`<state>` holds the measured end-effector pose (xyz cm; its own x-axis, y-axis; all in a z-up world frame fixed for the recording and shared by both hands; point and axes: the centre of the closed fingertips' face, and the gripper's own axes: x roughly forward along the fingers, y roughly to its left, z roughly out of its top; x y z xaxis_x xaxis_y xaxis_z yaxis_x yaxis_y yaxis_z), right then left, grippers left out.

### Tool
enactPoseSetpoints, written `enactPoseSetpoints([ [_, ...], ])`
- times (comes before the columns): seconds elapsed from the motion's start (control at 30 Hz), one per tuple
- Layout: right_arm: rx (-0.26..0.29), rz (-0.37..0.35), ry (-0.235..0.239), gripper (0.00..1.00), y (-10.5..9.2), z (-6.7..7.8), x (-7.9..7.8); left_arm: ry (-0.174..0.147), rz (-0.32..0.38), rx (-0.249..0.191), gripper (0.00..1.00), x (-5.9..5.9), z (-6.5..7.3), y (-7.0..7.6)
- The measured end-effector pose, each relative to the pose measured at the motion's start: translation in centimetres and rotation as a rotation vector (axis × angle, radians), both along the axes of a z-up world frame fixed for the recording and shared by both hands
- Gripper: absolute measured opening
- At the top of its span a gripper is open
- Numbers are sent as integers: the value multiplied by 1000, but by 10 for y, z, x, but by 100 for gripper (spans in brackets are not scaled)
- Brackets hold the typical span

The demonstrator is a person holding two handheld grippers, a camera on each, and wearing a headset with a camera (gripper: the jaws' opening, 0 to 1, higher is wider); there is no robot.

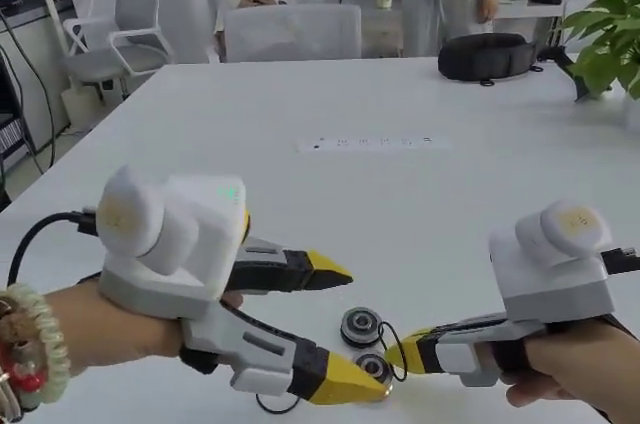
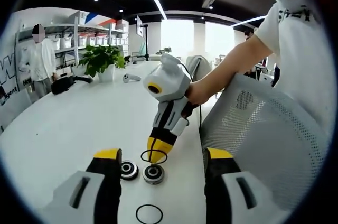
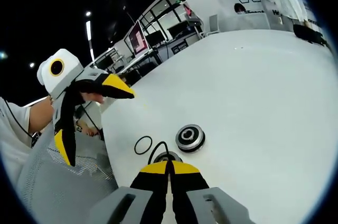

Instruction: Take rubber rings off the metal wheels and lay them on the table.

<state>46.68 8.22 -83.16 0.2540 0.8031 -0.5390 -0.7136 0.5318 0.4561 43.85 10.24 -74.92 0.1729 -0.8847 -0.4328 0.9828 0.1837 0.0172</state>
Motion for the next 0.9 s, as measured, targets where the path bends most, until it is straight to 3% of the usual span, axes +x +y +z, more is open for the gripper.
enactPoseSetpoints([
  [0.37, -16, 19, -28, 0, 1, 4, -1, -3, 94, 17, 75, -3, 9, 47],
  [0.57, -23, 29, -40, 0, 2, 6, -2, 4, 172, -12, 78, -3, 17, 73],
  [0.7, -22, 40, -55, 0, 3, 11, -2, 15, 216, -60, 78, -7, 23, 85],
  [0.9, -17, 42, -63, 0, 3, 16, 0, 30, 267, -17, 78, -14, 7, 107],
])
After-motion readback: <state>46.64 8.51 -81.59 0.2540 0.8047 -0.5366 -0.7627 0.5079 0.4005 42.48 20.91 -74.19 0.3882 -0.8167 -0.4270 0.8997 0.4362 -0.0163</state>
